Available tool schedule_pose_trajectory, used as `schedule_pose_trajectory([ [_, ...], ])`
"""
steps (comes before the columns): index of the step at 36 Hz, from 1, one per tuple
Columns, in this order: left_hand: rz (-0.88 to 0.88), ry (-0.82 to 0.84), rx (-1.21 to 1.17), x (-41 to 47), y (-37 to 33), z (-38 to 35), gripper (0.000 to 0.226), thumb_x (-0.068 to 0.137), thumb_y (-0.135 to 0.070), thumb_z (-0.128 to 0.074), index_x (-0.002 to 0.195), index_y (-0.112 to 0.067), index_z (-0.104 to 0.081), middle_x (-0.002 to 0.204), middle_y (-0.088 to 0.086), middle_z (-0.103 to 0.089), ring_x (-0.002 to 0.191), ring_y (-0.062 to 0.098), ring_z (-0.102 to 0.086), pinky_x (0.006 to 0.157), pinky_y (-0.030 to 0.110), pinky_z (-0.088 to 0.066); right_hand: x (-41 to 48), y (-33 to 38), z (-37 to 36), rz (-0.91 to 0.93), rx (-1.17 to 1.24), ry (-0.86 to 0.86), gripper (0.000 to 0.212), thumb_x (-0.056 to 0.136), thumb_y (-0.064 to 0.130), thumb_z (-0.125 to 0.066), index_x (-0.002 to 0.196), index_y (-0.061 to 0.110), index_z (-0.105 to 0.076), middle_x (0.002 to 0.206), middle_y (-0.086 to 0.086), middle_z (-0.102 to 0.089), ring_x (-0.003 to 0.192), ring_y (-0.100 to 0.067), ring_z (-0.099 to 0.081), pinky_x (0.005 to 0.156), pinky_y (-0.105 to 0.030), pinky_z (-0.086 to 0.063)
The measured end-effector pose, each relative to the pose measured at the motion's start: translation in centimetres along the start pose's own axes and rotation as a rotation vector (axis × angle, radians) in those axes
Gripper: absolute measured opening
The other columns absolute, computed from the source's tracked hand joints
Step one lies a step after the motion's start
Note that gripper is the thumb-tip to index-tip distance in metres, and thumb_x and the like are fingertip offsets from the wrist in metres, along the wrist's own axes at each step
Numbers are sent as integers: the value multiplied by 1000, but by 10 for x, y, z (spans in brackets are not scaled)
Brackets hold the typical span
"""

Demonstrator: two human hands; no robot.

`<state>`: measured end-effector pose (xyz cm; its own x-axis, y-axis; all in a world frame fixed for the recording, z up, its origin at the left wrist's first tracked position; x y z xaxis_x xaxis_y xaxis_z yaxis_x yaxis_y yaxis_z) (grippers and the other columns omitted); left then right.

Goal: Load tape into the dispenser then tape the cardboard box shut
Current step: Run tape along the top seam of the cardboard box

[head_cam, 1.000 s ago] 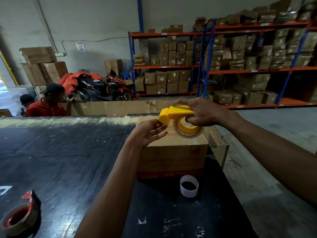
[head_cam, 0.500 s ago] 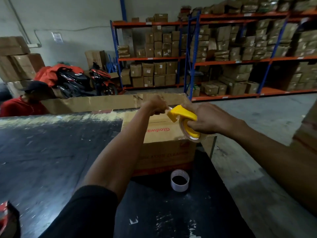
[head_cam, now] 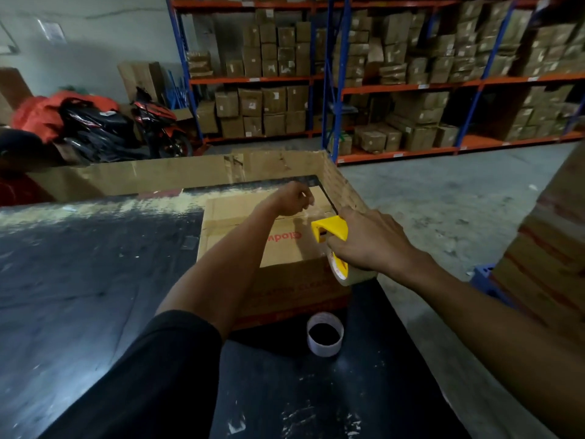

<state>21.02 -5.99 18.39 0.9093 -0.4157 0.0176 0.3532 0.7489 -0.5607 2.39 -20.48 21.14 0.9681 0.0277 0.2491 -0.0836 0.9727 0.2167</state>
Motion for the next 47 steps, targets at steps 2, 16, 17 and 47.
schedule_pose_trajectory([
  [2,-18,-69,81,12,9,-12,20,100,-11,-51,95,-16,-70,84,3,-66,88,26,-65,82,40,-52,12,0,-7,-27,20,10,53,85,57,-56,126,23,-58,118,-11,-67,103,-36,-62,70,-33,-35],
  [16,-48,-206,59,39,45,-44,20,97,-22,-54,105,-21,-72,103,9,-75,103,32,-66,96,56,-49,68,5,-25,-98,-35,197,39,80,55,-62,67,23,-44,74,-2,-50,75,-26,-53,53,-30,-29],
  [17,-59,-214,51,39,47,-44,19,97,-23,-55,105,-21,-73,103,8,-75,102,30,-66,96,55,-49,70,5,-26,-98,-29,203,38,80,54,-63,69,22,-46,74,-2,-50,76,-26,-53,53,-30,-30],
  [47,-106,100,340,1,51,-56,51,109,-44,-25,159,-35,-28,169,-10,-23,158,28,-12,124,62,-5,81,16,-2,-185,-75,586,49,85,55,-62,106,11,-58,98,-11,-62,87,-29,-67,60,-34,-51],
])
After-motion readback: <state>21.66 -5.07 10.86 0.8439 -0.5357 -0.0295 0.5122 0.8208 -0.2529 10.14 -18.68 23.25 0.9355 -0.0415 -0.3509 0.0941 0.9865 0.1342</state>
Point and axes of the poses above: each hand's wrist, its own x-axis towards the middle knuckle, its own z-axis out of the back of the hand, y = z × x, the point moved 1 cm from there along x, towards the middle knuckle
